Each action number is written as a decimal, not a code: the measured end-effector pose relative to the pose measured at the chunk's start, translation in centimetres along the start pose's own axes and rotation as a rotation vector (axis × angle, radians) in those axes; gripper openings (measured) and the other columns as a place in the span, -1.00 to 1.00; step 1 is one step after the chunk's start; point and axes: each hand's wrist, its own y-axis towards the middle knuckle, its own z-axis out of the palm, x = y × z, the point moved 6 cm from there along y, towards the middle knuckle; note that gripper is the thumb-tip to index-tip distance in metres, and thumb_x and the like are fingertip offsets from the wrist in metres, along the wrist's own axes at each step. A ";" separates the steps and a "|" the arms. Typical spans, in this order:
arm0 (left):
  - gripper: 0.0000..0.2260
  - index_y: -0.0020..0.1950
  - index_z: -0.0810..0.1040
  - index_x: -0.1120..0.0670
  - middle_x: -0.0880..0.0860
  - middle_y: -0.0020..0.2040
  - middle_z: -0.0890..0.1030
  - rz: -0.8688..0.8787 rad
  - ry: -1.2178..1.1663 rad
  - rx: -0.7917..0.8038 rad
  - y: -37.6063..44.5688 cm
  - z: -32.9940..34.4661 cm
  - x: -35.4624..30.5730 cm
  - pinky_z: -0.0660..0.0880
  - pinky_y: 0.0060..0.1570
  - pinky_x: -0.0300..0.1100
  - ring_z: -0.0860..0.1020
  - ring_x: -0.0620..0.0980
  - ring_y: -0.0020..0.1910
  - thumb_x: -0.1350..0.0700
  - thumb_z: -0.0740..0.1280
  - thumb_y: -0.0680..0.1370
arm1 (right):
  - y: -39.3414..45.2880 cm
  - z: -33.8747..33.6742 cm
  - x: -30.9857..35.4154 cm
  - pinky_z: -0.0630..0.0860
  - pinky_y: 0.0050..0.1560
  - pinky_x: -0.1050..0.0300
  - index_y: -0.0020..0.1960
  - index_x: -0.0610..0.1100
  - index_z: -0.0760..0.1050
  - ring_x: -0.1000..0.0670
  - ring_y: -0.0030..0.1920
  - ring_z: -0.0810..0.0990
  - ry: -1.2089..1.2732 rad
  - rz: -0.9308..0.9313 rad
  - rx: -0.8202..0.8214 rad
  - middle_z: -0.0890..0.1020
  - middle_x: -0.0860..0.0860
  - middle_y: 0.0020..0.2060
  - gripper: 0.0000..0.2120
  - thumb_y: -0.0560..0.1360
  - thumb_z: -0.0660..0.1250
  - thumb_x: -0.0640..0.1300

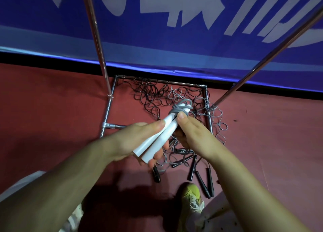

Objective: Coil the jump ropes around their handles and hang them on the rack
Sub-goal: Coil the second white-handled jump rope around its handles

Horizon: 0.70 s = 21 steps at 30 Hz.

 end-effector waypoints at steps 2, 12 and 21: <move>-0.57 -0.12 0.55 0.23 0.12 -0.42 0.56 0.025 0.021 0.010 -0.3 0.4 -0.5 0.41 -0.51 -0.25 0.51 0.04 -0.50 -0.18 0.29 0.49 | -0.1 -0.3 -0.5 0.17 -0.45 0.31 -0.24 -0.13 0.32 0.16 -0.50 0.17 -0.050 0.004 0.004 0.25 0.16 -0.53 -0.57 0.60 0.01 0.18; -0.63 -0.16 0.54 0.09 0.05 -0.33 0.57 -0.030 0.401 -0.259 0.7 -1.7 0.5 0.44 -0.37 -0.23 0.54 0.03 -0.40 -0.16 0.16 0.60 | 0.5 -0.4 -2.7 0.15 -0.40 0.11 -0.24 -0.10 0.35 0.05 -0.51 0.17 0.047 0.253 -0.005 0.26 0.06 -0.50 -0.53 0.55 0.02 0.27; -0.59 -0.31 0.40 0.05 -0.07 -0.43 0.40 0.069 0.744 -0.512 1.0 -2.6 -0.3 0.25 -0.37 -0.14 0.37 -0.06 -0.43 -0.28 0.31 0.44 | 0.6 -0.2 -2.6 0.11 -0.49 0.20 -0.29 -0.05 0.35 0.09 -0.57 0.16 0.088 0.290 -0.180 0.24 0.05 -0.51 -0.53 0.53 0.13 0.32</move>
